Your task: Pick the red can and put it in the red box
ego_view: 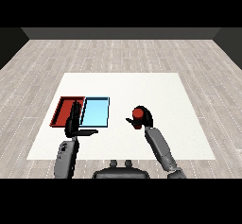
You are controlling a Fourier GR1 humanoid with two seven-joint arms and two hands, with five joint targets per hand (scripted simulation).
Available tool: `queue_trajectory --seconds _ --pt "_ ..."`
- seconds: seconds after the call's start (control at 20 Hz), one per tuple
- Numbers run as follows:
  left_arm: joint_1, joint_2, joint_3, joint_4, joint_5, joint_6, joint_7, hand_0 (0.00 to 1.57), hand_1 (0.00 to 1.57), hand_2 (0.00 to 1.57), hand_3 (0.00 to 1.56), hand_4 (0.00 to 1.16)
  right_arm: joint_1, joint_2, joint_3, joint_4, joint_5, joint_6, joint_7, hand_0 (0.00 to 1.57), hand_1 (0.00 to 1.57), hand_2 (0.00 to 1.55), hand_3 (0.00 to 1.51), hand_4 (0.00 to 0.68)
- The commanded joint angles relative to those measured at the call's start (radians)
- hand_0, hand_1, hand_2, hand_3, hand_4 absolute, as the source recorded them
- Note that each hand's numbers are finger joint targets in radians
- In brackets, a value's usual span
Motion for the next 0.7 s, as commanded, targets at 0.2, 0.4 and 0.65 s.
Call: queue_trajectory --seconds 0.2,0.4,0.65 --pt "0.000 -0.026 -0.030 0.111 -0.052 0.007 -0.133 0.00 0.00 0.00 0.00 0.00 0.047 -0.065 0.003 -0.297 0.052 -0.025 0.135 1.57 1.57 1.47 1.40 0.600" --pt "0.006 0.007 -0.037 -0.044 -0.004 -0.030 0.053 0.00 0.00 0.00 0.00 0.00 0.084 -0.095 -0.015 -0.411 0.067 -0.020 0.153 1.57 1.57 1.47 1.40 0.610" --pt "-0.012 -0.038 -0.099 -0.048 -0.002 -0.040 0.076 0.00 0.00 0.00 0.00 0.00 0.128 -0.088 -0.018 -0.579 0.068 -0.036 0.167 1.56 1.56 1.46 1.41 0.611"
